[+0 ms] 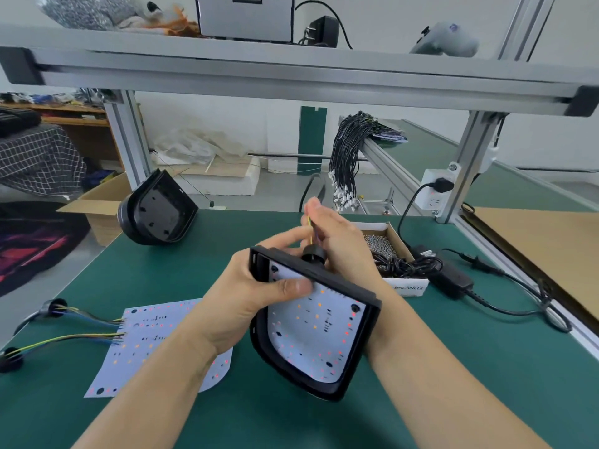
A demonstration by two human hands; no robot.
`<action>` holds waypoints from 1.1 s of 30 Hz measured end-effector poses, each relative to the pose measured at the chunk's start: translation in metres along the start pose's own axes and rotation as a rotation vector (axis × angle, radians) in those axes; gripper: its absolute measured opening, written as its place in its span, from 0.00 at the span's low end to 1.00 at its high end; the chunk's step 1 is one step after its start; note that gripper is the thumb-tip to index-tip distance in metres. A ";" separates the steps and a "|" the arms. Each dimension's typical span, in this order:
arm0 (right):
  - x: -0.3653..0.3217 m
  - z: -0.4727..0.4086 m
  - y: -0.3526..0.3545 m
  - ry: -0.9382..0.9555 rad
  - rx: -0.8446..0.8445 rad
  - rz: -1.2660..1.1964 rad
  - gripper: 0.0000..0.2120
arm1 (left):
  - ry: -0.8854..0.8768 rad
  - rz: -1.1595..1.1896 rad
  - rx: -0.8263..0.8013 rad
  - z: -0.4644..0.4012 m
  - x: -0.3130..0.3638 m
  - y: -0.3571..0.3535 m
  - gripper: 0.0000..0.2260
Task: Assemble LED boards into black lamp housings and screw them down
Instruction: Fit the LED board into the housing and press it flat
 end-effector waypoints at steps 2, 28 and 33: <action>-0.002 -0.002 -0.001 0.046 0.025 0.001 0.14 | -0.007 -0.012 0.004 0.000 -0.001 0.002 0.26; 0.009 0.033 0.012 -0.250 -0.479 0.238 0.13 | -0.269 -0.213 0.047 0.017 0.004 0.013 0.15; 0.007 0.039 0.017 -0.272 -0.500 0.156 0.13 | -0.294 -0.222 0.084 0.018 0.003 0.013 0.17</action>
Point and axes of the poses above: each hand's wrist, its own z-axis away from the middle knuckle, its own y-axis out of the back of the hand, x = y × z, the point moved 4 cm from there along -z, towards the middle knuckle, and after that the axes turned 13 degrees about -y, right-handed, at the moved point
